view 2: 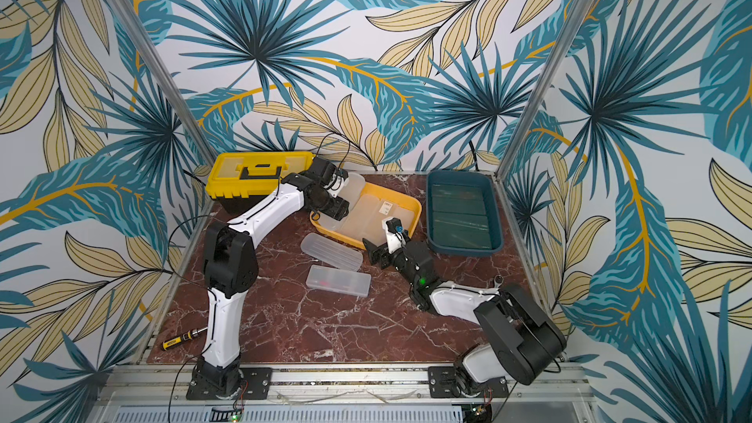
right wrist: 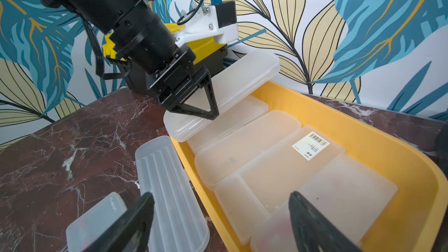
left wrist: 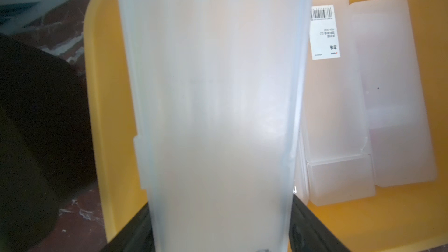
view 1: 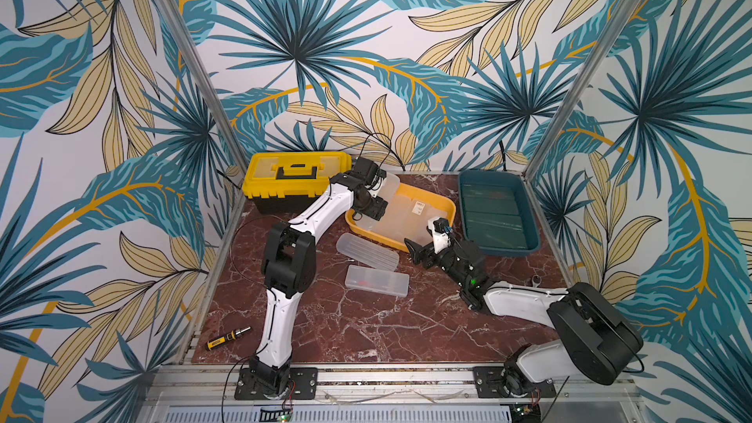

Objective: Place the pencil cases by color into the storage box
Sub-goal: Place the pencil case at the storage box.

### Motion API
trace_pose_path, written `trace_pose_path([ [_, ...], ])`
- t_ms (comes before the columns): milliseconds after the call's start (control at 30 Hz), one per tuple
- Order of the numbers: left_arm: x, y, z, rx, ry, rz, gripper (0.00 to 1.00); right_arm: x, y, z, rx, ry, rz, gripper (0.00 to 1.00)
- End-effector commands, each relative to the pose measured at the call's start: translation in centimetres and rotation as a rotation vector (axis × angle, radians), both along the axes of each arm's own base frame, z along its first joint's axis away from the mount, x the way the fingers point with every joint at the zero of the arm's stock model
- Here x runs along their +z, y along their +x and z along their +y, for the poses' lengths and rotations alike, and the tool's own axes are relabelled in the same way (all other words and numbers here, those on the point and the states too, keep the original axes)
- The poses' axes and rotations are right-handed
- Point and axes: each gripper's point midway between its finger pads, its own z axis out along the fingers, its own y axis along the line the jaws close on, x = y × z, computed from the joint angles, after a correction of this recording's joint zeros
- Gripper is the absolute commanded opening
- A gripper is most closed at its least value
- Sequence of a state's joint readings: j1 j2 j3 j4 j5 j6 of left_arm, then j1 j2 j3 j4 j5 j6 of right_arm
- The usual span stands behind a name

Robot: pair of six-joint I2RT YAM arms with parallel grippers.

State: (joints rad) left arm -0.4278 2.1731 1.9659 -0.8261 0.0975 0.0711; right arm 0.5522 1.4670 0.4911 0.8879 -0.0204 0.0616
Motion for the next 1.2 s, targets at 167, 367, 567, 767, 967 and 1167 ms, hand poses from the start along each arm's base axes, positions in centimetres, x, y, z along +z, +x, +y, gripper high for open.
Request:
trace_pose_path([
  [167, 0.9, 2.5, -0.2, -0.034, -0.056, -0.046, 0.77, -0.5, 0.2, 0.7, 0.035, -0.020, -0.006, 0.87],
  [367, -0.1, 2.9, 0.4, -0.022, -0.032, -0.038, 0.77, -0.7, 0.4, 0.9, 0.038, -0.022, 0.001, 0.87],
  [567, -1.6, 3.2, 1.0, 0.010, -0.008, -0.018, 0.77, -0.7, 0.5, 0.9, 0.039, -0.023, 0.002, 0.87],
  [767, -2.4, 3.4, 1.6, 0.050, 0.016, -0.009, 0.77, -0.8, 0.5, 0.9, 0.037, -0.024, 0.003, 0.87],
  [967, -2.8, 3.9, 2.2, 0.091, 0.036, -0.012, 0.78, -0.7, 0.5, 0.8, 0.034, -0.025, 0.001, 0.87],
  [1167, -3.2, 4.3, 2.7, 0.120, 0.064, -0.019, 0.79, -0.7, 0.4, 0.8, 0.035, -0.023, 0.000, 0.87],
])
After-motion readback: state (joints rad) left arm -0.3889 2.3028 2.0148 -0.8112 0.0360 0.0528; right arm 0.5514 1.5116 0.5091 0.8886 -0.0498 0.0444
